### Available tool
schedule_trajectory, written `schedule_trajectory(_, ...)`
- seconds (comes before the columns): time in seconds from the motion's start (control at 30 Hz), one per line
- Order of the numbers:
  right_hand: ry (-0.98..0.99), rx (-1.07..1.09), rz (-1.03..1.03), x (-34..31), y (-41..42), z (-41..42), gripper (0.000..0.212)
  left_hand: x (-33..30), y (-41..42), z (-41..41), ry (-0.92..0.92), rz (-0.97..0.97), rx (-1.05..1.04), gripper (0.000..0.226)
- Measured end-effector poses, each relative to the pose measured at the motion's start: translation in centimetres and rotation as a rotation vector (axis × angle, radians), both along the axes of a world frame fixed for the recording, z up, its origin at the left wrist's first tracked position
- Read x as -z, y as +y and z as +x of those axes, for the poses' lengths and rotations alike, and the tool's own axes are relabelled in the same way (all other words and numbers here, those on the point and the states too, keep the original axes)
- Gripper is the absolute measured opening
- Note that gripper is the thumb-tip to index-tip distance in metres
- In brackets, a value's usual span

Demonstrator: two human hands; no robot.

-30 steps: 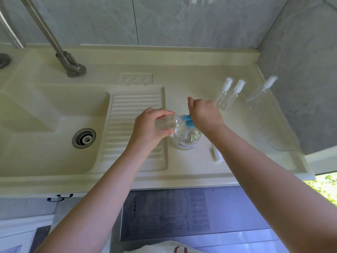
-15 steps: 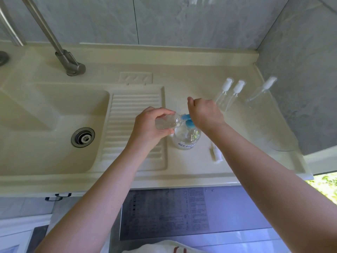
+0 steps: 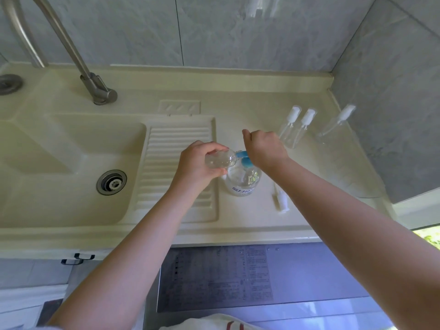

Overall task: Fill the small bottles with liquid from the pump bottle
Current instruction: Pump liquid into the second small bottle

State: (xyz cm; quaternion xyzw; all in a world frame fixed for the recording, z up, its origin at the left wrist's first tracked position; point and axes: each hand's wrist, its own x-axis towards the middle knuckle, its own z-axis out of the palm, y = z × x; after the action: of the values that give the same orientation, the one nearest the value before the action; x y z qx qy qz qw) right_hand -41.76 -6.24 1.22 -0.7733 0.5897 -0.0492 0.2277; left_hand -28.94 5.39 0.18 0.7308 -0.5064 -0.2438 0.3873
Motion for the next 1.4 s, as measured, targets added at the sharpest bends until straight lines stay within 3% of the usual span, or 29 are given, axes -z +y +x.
schedule_trajectory(0.1, -0.016, -0.001, 0.094, -0.6, -0.2, -0.1, 0.05, 0.0, 0.2, 0.1, -0.013, -0.03, -0.002, 0.052)
schedule_trajectory(0.2, -0.041, 0.063, 0.164, -0.9, -0.6, 0.1, 0.048, 0.1, 0.5, 0.2, -0.007, -0.05, -0.009, 0.051)
schedule_trajectory(0.43, 0.007, -0.034, 0.01, -0.5, 0.7, 0.0, 0.032, 0.2, 0.5, 0.0, 0.015, -0.035, -0.025, 0.051)
schedule_trajectory(0.57, 0.013, -0.038, -0.035, -0.1, 0.8, -0.2, 0.043, 0.3, 0.5, -0.1, 0.013, -0.014, -0.026, 0.051)
schedule_trajectory(0.7, -0.026, 0.036, 0.082, -0.1, -0.3, -0.2, 0.054, 0.1, 0.6, -0.2, 0.036, -0.03, -0.032, 0.051)
schedule_trajectory(1.0, 0.027, -0.013, -0.02, 0.0, 0.7, 0.2, 0.033, 0.5, 0.4, -0.1, 0.032, -0.008, -0.02, 0.051)
schedule_trajectory(1.1, 0.028, -0.016, -0.011, 0.1, 0.6, -0.1, 0.042, 0.3, 0.3, -0.2, 0.035, -0.012, -0.012, 0.052)
schedule_trajectory(1.23, -0.089, 0.093, 0.159, -0.5, 0.0, -0.3, 0.055, 0.0, 0.3, -0.1, 0.037, -0.013, -0.02, 0.051)
schedule_trajectory(1.4, -0.114, 0.104, 0.155, -0.6, -0.1, -0.1, 0.038, 0.0, 0.2, 0.0, 0.039, -0.008, -0.023, 0.051)
